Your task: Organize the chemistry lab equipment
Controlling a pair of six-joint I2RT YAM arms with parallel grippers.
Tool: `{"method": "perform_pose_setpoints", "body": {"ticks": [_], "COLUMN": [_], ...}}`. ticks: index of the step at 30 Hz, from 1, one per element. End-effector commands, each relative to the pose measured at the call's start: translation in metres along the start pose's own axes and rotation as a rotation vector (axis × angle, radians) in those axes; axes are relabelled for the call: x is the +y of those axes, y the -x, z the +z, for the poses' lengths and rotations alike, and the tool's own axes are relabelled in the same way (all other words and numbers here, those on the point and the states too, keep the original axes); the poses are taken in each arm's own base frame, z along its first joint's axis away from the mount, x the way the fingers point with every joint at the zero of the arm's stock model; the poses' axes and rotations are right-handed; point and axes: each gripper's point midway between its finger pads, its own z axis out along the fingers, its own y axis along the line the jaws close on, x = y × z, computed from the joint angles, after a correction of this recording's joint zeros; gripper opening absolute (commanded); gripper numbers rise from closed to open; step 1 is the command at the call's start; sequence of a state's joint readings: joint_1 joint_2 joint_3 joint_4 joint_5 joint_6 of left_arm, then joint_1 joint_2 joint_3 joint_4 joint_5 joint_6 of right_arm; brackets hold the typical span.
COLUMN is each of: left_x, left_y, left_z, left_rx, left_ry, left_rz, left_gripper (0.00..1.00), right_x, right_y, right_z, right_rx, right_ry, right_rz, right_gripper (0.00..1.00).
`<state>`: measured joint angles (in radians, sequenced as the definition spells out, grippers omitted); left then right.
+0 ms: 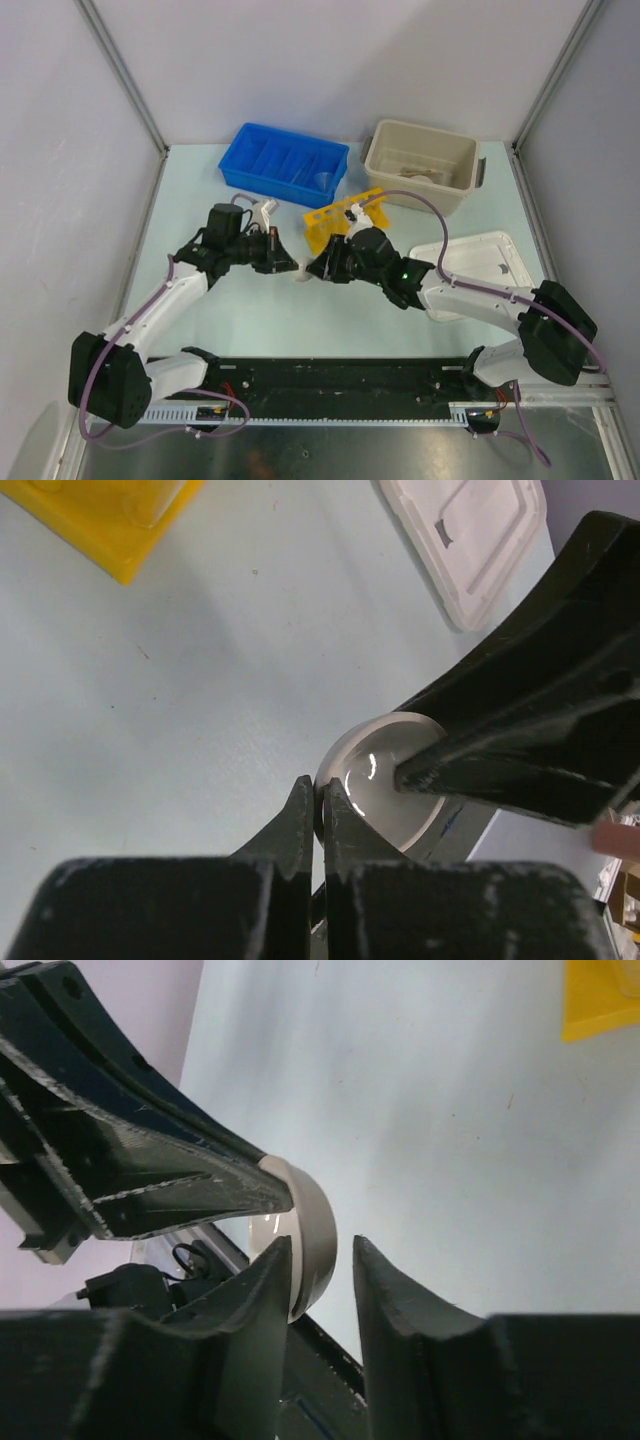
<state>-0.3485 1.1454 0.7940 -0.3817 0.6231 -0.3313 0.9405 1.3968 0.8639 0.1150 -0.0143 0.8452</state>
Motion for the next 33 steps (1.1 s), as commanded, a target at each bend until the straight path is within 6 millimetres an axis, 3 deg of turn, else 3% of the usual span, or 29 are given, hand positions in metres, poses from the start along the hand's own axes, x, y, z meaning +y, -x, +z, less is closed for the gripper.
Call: {"method": "perform_pose_setpoints", "body": {"ticks": [1,5,6,9,12,14,17,23,27,33], "left_x": [-0.019,-0.021,-0.022,-0.024,-0.026,-0.027,-0.028,-0.029,-0.026,-0.026], "left_y": [0.006,0.007,0.007,0.010,0.013,0.015,0.017,0.018,0.019,0.020], "left_z": [-0.005,-0.005,-0.005,-0.007,-0.011,-0.014,-0.017,-0.017,-0.017,-0.018], "left_rx": [-0.035,-0.036,-0.037,-0.048,-0.073,-0.091,-0.107,-0.104,-0.107,-0.108], "left_ry": [-0.089,-0.099,-0.101,-0.102,-0.098,-0.092,-0.085,-0.092,-0.085,-0.092], "left_rz": [0.070,0.066,0.065,0.070,0.088,0.099,0.107,0.108,0.101,0.097], "left_gripper": [0.03,0.17,0.25,0.61,0.82,0.91,0.98,0.99,0.99,0.99], "right_x": [0.005,-0.003,-0.005,-0.015,-0.025,-0.032,-0.044,-0.069,-0.107,-0.173], "right_y": [0.019,0.026,0.029,0.042,0.060,0.077,0.105,0.179,0.232,0.291], "right_z": [0.006,0.006,0.005,0.001,-0.009,-0.020,-0.040,-0.090,-0.120,-0.125], "right_rx": [-0.078,-0.102,-0.110,-0.139,-0.179,-0.213,-0.274,-0.486,-0.651,-0.753], "right_ry": [0.005,-0.024,-0.033,-0.063,-0.091,-0.107,-0.134,-0.174,-0.252,-0.324], "right_rz": [0.010,0.003,0.004,0.008,0.010,0.014,0.020,-0.005,0.010,0.063], "right_gripper": [0.31,0.05,0.02,0.00,0.00,0.00,0.00,0.00,0.00,0.00]}}
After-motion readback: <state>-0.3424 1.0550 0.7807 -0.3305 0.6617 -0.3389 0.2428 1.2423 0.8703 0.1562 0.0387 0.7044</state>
